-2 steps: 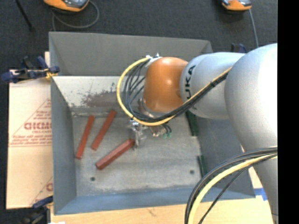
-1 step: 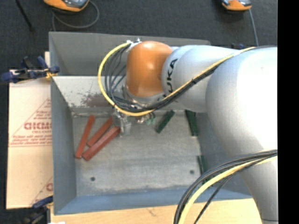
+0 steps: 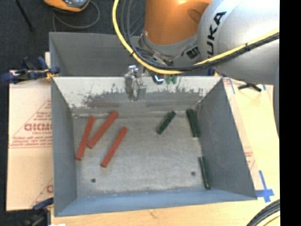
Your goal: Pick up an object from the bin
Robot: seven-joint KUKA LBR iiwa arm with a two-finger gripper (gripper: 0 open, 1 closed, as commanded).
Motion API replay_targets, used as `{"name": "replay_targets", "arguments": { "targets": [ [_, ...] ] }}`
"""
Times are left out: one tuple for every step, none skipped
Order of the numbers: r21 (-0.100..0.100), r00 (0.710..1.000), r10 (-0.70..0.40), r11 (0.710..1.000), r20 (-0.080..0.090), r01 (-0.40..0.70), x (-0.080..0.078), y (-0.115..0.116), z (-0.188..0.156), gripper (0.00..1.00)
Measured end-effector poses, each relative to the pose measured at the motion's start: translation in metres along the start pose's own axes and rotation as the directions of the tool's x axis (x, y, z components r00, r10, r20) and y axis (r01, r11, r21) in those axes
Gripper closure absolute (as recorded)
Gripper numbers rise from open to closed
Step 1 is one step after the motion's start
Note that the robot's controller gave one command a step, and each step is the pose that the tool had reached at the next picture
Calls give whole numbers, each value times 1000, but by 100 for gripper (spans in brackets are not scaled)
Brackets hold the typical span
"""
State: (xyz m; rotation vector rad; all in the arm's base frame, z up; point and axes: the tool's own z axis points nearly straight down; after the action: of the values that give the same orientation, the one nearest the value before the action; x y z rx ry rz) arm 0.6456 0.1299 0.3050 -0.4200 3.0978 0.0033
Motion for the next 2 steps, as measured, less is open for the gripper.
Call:
{"name": "replay_targets", "arguments": {
  "targets": [
    [0,986,164,987,-7,-164,-4,23,-22,100],
    [-1,997,-81,997,-17,81,62,33,63,100]
  ]
}}
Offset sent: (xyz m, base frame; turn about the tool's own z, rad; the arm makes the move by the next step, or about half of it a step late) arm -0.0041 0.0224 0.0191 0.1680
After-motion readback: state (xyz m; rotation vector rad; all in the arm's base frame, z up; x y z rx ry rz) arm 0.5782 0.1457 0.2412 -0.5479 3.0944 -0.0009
